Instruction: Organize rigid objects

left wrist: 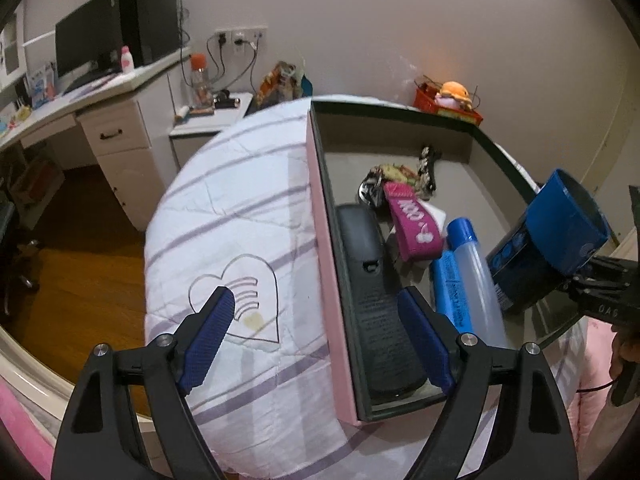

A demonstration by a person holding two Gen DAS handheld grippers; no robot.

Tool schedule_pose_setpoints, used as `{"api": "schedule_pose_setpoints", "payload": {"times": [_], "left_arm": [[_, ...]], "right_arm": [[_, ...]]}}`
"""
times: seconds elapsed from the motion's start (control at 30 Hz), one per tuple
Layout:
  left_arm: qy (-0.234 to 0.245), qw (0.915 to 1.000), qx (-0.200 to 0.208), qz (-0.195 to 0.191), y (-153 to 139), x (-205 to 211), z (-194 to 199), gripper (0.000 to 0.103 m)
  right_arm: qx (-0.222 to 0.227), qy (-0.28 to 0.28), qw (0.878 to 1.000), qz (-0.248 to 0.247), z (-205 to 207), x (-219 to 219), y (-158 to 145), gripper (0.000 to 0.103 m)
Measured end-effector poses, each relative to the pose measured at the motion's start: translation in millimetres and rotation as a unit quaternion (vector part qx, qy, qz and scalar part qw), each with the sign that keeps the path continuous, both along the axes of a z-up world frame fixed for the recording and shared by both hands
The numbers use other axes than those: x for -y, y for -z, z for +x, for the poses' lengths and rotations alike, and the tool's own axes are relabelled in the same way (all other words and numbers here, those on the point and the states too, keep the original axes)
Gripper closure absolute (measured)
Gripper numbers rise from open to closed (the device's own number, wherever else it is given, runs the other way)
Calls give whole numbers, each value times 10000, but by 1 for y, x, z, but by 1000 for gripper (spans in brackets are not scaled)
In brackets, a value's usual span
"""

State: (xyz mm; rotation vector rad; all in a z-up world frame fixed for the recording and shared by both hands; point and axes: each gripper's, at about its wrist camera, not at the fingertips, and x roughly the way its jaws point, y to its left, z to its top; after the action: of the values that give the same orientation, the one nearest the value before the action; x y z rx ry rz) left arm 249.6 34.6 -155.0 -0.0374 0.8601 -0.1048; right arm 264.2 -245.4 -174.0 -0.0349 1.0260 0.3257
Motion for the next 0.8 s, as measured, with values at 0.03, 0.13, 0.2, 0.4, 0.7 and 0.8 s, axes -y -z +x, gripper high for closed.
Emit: {"api": "schedule_pose_setpoints", "payload": {"times": [0.03,0.13,0.2,0.4,0.7,0.8], "left_arm": [[-8,10000,69,58,-4,2,-2,17],[-40,9995,213,226,-14,8,-7,12],[-18,9990,339,293,-20,13,-10,10],[219,9970,509,532,-32,37,-18,7],[333,9958,526,674,-33,59,-19,5],[291,9952,702,620,-40,61,-28,2]], "right_arm": [[4,-1,10000,17,0,0,0,65],[27,-2,10000,47,-1,-1,-1,64],[41,-28,10000,72,-3,-2,-1,63],[96,-117,9999,79,-7,-5,-3,62],[388,-68,9992,-99,-21,-3,-22,62],[648,52,9976,-221,-32,0,-37,36]]}}
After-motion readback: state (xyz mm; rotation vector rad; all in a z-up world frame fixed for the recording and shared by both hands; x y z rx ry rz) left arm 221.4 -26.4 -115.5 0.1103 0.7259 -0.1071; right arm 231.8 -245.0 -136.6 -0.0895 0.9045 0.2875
